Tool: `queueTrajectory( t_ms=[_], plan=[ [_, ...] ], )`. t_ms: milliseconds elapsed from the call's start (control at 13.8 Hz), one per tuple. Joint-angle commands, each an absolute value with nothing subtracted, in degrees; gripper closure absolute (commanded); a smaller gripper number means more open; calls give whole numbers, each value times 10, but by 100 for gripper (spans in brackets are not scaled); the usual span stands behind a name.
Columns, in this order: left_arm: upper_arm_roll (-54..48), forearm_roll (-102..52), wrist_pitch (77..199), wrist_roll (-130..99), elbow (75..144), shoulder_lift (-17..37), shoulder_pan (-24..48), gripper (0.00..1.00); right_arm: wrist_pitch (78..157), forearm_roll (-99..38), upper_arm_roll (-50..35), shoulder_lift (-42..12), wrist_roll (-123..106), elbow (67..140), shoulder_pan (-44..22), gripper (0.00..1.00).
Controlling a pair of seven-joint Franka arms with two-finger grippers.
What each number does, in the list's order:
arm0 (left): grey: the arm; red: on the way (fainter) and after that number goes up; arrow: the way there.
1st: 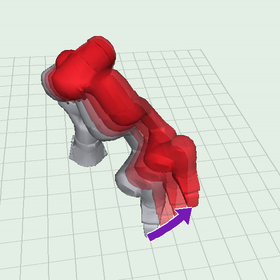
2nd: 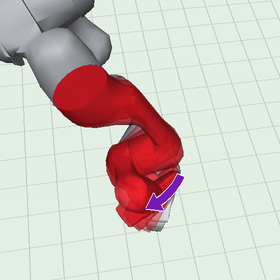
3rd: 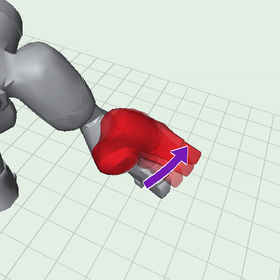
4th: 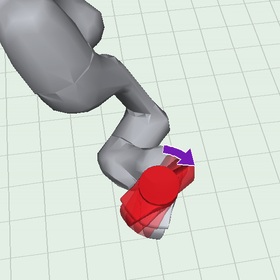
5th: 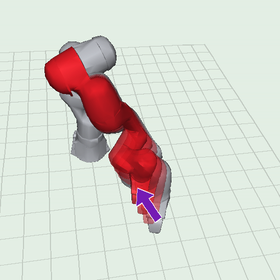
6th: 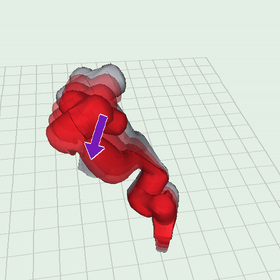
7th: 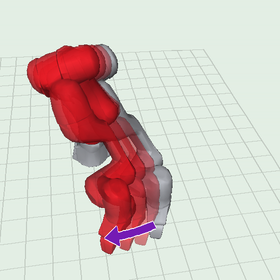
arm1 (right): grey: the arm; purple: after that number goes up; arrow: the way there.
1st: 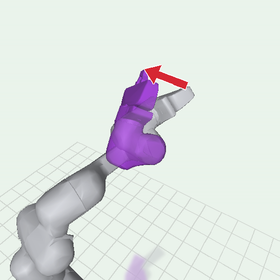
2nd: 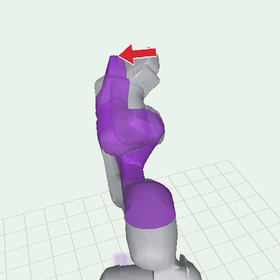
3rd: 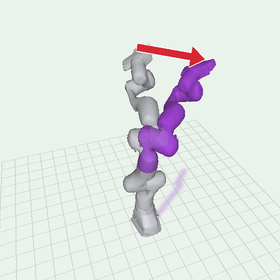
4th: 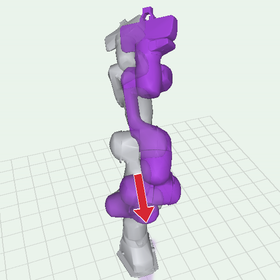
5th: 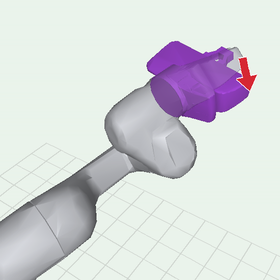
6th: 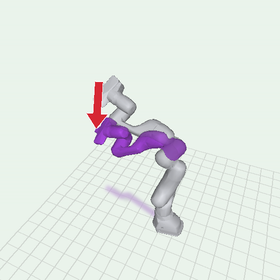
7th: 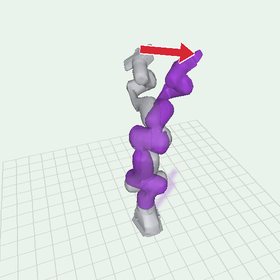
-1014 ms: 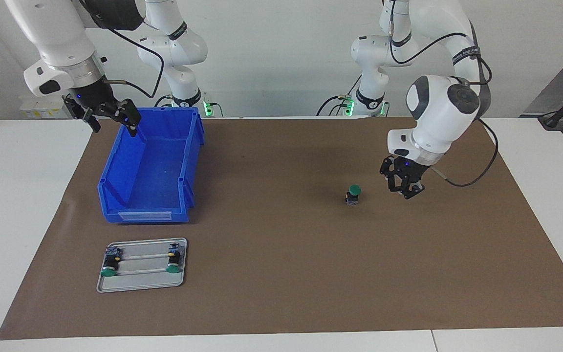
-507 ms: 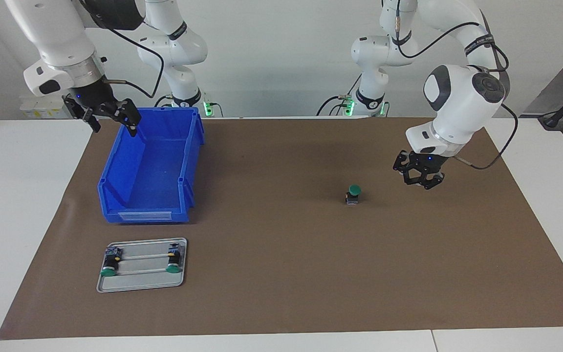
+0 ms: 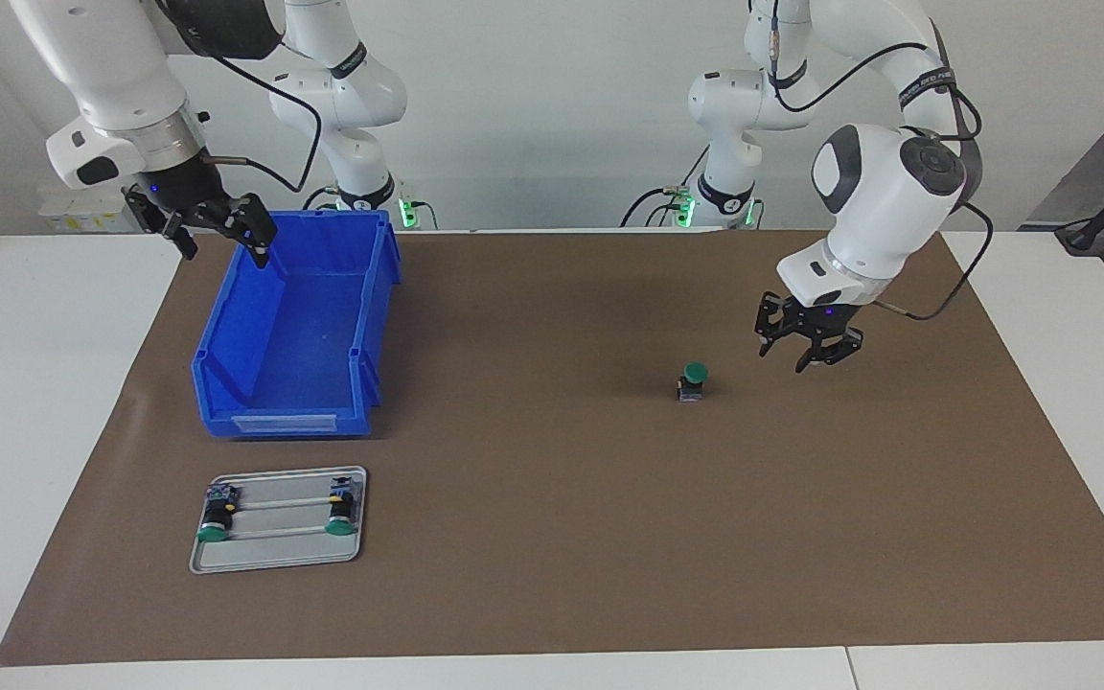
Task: Place and press button with both arms
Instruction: 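Lower the left gripper onto the green button and press down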
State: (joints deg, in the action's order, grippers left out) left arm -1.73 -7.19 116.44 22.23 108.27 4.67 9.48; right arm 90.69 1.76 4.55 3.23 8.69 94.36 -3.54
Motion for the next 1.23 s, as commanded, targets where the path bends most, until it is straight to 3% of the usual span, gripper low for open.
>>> queueTrajectory(
  t_ms=[0,145,217,362,507,1159],
  plan=[
    [-13,-67,1209,155,1105,39,129,10,906,23,45,46,71,957,-31,1],
    [-12,-66,1217,144,1128,34,148,14,906,23,45,46,71,957,-30,1],
    [-12,-67,1216,139,1139,27,153,26,906,23,45,46,71,957,-31,1],
    [-12,-66,1212,112,1149,25,164,68,906,23,45,46,71,957,-31,1],
    [-12,-66,1213,103,1162,25,171,100,906,23,45,46,71,957,-31,1],
    [-13,-66,1281,95,1224,14,192,100,886,-11,49,24,74,924,-12,1]
  ],
)
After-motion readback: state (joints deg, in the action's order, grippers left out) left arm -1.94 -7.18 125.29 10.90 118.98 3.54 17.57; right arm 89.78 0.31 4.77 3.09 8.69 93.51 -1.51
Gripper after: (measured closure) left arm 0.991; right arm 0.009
